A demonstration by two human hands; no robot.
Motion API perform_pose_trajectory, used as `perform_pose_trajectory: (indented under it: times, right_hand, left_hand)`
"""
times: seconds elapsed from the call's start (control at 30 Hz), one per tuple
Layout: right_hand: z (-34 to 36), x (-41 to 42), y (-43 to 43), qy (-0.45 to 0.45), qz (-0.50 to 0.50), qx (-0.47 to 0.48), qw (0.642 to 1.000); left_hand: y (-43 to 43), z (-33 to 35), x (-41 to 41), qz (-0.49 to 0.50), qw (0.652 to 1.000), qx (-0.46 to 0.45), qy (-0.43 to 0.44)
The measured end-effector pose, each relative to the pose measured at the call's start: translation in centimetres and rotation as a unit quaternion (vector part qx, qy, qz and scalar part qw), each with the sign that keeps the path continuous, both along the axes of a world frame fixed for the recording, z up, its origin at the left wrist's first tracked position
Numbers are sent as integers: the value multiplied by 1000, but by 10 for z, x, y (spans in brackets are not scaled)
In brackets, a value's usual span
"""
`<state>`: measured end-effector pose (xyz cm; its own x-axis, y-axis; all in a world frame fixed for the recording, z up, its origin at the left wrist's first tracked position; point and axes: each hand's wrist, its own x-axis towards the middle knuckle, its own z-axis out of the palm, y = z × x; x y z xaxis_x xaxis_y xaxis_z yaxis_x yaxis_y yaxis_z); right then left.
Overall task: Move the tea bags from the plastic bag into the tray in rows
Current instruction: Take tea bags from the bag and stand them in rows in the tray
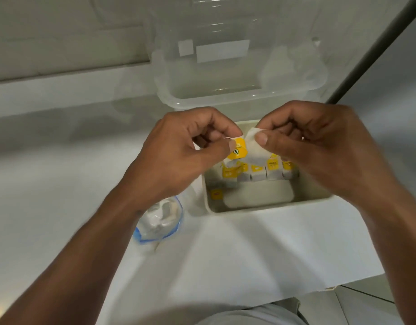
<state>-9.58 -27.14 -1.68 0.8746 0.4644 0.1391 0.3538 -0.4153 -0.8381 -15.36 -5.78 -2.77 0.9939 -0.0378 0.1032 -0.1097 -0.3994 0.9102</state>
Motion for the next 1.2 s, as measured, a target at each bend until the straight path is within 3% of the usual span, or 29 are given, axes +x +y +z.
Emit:
perform_pose_trajectory:
  times: [0.27,0.5,0.63,0.8,1.0,1.2]
  right_hand:
    - [-37,32,-32,63,56,-104,991]
    - [-88,50,-45,86,69,-226,968]
    - [-108,48,-52,93,104,-249,958]
    - [-124,60,-48,50,94,-287,952]
    - [-139,69,-32,7,85,-391,916]
    - [-142,70,-25,-17,46,-409,911]
  left_hand:
    - [-34,-30,32,-50,991,107,65]
    - [-54,-72,50,-58,951,259,159]
    - [-60,-84,55,-107,938,260,202]
    - [-65,-102,71,-82,938,282,184]
    - [-61,-127,88,-41,918,355,173]
    - [-60,-132,90,-24,903,404,146]
